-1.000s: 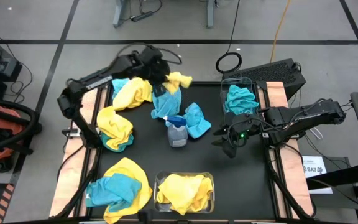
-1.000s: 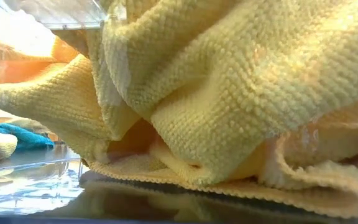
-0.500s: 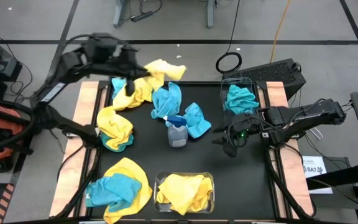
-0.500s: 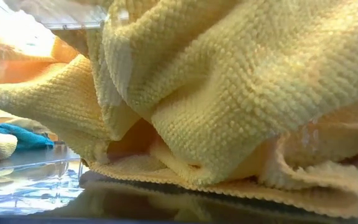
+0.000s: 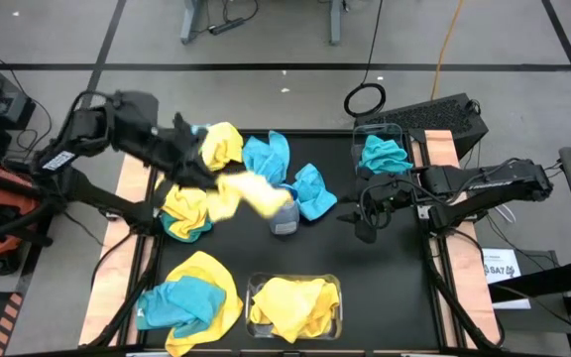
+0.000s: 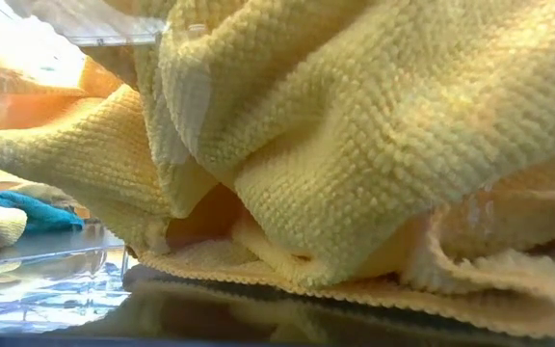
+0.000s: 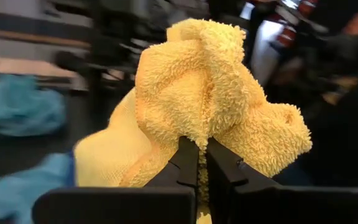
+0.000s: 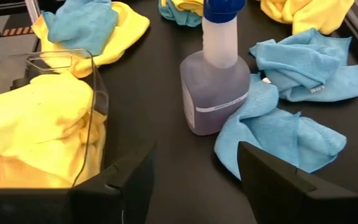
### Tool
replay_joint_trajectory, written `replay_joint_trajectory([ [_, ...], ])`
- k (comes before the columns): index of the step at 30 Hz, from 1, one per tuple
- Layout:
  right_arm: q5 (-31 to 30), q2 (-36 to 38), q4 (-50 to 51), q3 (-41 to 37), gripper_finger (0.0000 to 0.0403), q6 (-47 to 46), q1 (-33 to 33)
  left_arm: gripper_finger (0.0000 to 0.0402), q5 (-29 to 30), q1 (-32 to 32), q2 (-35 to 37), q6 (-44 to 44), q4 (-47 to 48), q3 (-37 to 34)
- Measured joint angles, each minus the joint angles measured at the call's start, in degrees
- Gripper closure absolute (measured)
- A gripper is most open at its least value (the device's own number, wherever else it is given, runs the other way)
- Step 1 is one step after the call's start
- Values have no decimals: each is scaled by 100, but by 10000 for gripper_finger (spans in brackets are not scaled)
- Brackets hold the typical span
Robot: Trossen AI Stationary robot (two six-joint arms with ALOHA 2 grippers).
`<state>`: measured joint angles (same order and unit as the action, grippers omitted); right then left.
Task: Sort microfiber towel by color & place in baskets
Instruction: Put the yellow towel into the bottom transparent bin
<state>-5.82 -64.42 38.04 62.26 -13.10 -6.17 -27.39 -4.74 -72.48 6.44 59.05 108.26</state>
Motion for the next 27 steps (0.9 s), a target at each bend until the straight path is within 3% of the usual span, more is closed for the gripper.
replay_joint_trajectory([
  [12,13,0,4,0,188,234,91,386,43,1870,-976,530,22,-3],
  [20,13,0,4,0,188,354,91,385,63,2409,-1831,693,-22,-5],
  [27,14,0,48,0,188,658,91,385,86,2517,-2535,676,22,-10],
])
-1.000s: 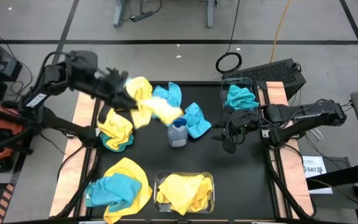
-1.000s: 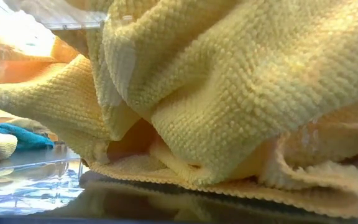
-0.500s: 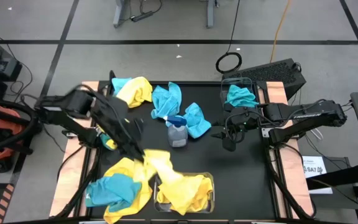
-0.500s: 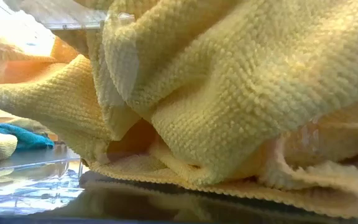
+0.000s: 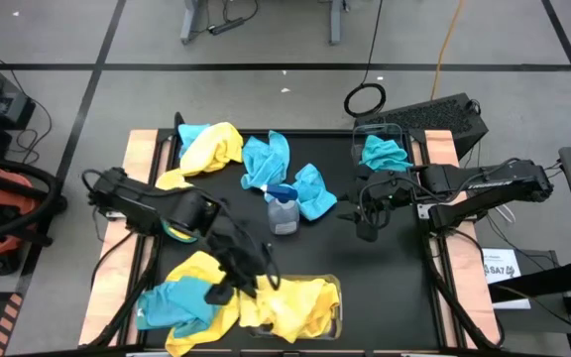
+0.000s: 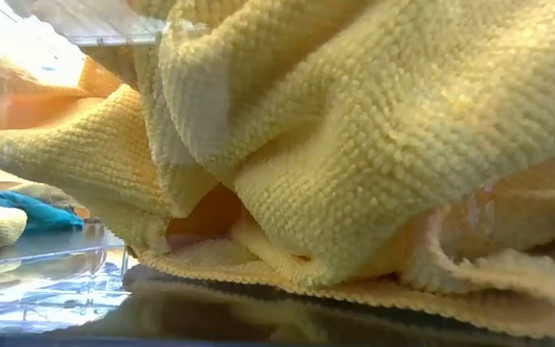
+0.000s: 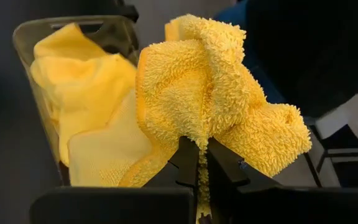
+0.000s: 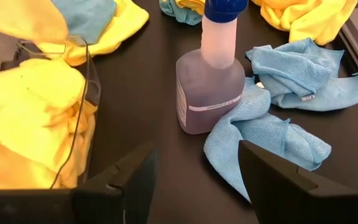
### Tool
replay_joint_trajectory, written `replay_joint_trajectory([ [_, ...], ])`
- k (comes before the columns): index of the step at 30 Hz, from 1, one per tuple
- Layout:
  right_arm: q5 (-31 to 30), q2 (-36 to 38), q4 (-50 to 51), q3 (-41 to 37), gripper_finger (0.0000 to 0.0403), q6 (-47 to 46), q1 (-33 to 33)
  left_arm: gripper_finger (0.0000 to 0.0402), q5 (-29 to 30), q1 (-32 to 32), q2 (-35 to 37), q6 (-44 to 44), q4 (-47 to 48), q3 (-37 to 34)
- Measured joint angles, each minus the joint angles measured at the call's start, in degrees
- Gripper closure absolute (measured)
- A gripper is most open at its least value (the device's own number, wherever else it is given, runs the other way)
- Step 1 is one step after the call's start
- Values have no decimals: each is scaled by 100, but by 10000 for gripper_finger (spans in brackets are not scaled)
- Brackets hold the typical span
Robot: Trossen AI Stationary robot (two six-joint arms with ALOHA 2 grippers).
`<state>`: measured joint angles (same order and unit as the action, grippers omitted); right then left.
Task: Sort microfiber towel by color & place in baskets
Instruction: Put the yellow towel into the bottom transparent bin
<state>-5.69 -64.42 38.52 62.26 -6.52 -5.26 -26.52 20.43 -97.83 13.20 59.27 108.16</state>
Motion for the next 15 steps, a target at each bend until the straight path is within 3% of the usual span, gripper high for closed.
replay_joint_trajectory([
  [5,0,0,174,0,188,289,-2,385,0,-17,-400,130,-328,0],
  [12,0,0,848,0,188,889,-2,385,-15,8,-1173,1238,-1513,0],
  [15,-1,0,888,0,188,971,-2,385,-40,26,-1389,1373,-1563,-2],
])
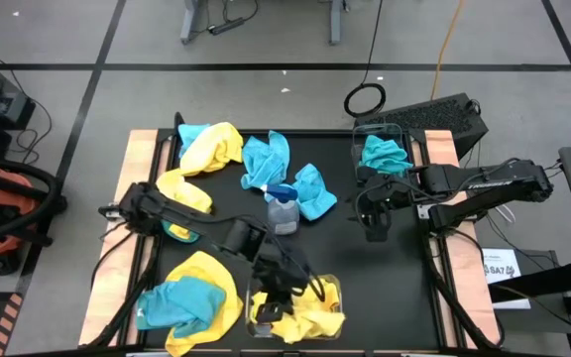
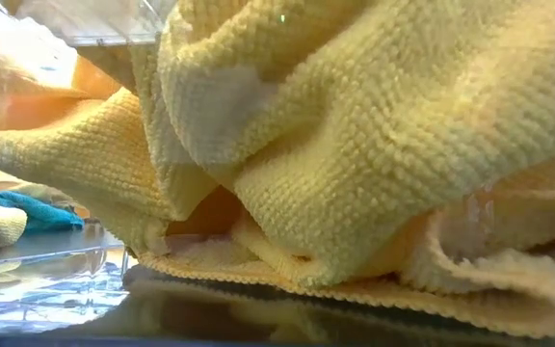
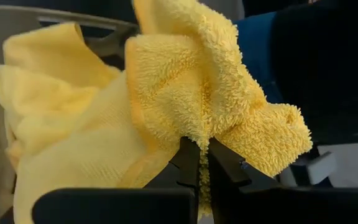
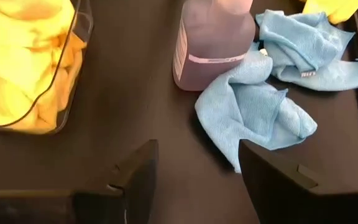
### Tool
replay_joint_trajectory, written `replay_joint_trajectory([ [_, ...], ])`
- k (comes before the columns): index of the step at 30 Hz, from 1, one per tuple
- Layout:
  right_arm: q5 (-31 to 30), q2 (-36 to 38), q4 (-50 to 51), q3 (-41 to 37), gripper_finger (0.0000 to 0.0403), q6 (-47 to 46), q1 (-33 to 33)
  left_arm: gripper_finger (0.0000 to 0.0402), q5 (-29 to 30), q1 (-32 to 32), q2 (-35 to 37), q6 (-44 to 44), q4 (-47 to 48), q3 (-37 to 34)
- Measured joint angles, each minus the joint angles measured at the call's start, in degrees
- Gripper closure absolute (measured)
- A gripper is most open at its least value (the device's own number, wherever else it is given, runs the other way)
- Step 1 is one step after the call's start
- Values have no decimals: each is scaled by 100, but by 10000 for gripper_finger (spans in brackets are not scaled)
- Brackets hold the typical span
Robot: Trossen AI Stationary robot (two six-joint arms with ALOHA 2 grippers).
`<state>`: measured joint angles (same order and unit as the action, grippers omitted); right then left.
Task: Sort microfiber towel by color & place in baskets
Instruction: Put the yellow towel into the bottom transparent bin
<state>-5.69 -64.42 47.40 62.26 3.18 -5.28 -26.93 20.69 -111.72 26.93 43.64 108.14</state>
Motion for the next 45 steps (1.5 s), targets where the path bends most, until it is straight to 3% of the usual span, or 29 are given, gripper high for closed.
replay_joint_trajectory([
  [7,-20,1,-590,0,188,-667,-2,385,41,-44,-245,-1148,554,0],
  [13,-15,1,-677,0,188,-1565,-147,385,574,-129,-238,-1832,497,-430],
  [19,-2,0,-715,0,188,-1522,-362,385,688,-192,-236,-1031,-434,-1203],
  [25,98,2,-673,0,188,-772,-422,385,1865,30,-229,52,-1170,-1621],
  [30,223,2,-676,0,188,-973,-422,384,2558,334,-232,237,-1228,-1628],
  [38,448,0,-921,0,188,-1277,-422,382,2568,692,-232,182,-847,-1624],
  [41,446,2,-1211,0,188,-1561,-422,364,2748,817,-232,110,-495,-1625],
  [45,314,-6,-1415,0,188,-1600,-422,308,2845,866,-232,122,-421,-1779],
])
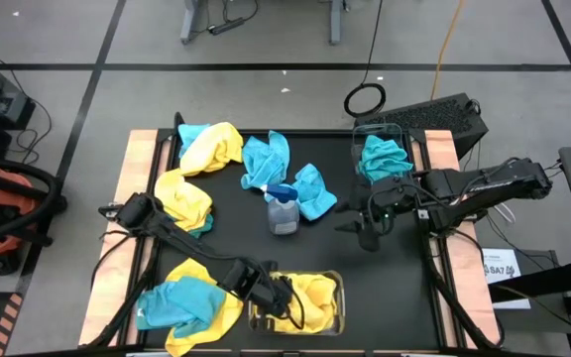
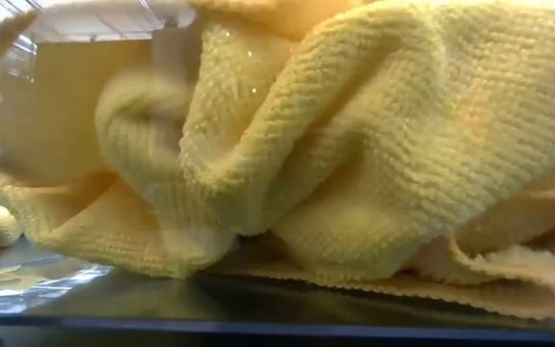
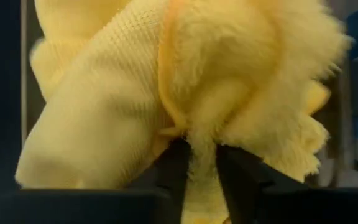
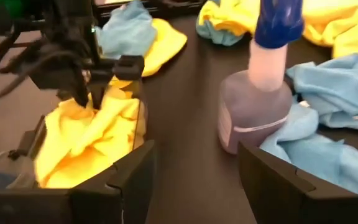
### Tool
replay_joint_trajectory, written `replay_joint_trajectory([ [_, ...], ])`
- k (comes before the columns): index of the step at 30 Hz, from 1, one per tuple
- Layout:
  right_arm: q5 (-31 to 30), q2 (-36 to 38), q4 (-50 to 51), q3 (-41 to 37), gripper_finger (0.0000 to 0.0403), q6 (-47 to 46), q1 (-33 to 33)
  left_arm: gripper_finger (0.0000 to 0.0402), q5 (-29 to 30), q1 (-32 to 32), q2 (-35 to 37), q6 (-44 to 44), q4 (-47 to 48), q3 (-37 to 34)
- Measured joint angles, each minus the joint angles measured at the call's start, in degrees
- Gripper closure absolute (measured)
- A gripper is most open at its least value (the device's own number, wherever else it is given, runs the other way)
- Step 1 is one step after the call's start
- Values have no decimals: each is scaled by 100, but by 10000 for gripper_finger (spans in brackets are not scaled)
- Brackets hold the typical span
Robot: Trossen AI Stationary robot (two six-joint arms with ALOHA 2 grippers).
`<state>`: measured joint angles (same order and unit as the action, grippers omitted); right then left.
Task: Sort microfiber towel by color & place in baskets
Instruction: Put the yellow towel into the bottom transparent bin, then put the blue towel into the top transparent bin
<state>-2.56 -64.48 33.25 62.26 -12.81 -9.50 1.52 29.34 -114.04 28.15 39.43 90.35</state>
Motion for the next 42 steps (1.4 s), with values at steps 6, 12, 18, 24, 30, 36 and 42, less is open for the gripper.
replay_joint_trajectory([
  [6,-474,-281,-11,0,188,346,49,192,33,3,10,595,-388,-560],
  [12,-485,-945,-13,0,186,860,318,111,-195,-11,33,863,-974,-687],
  [18,-456,-1664,-86,0,148,1358,856,96,-337,-3,259,909,-1152,-589],
  [24,57,-2299,-360,0,99,1704,1533,95,-334,-10,605,908,-1004,-409],
  [30,431,-3035,-919,0,85,1959,1863,95,-441,-7,990,1057,-1013,-407],
  [36,569,-3632,-1244,0,85,2141,2080,96,-600,48,1345,1475,-952,-407],
  [42,584,-4055,-1333,4,89,2037,2304,96,-509,194,1720,1811,-891,-402],
])
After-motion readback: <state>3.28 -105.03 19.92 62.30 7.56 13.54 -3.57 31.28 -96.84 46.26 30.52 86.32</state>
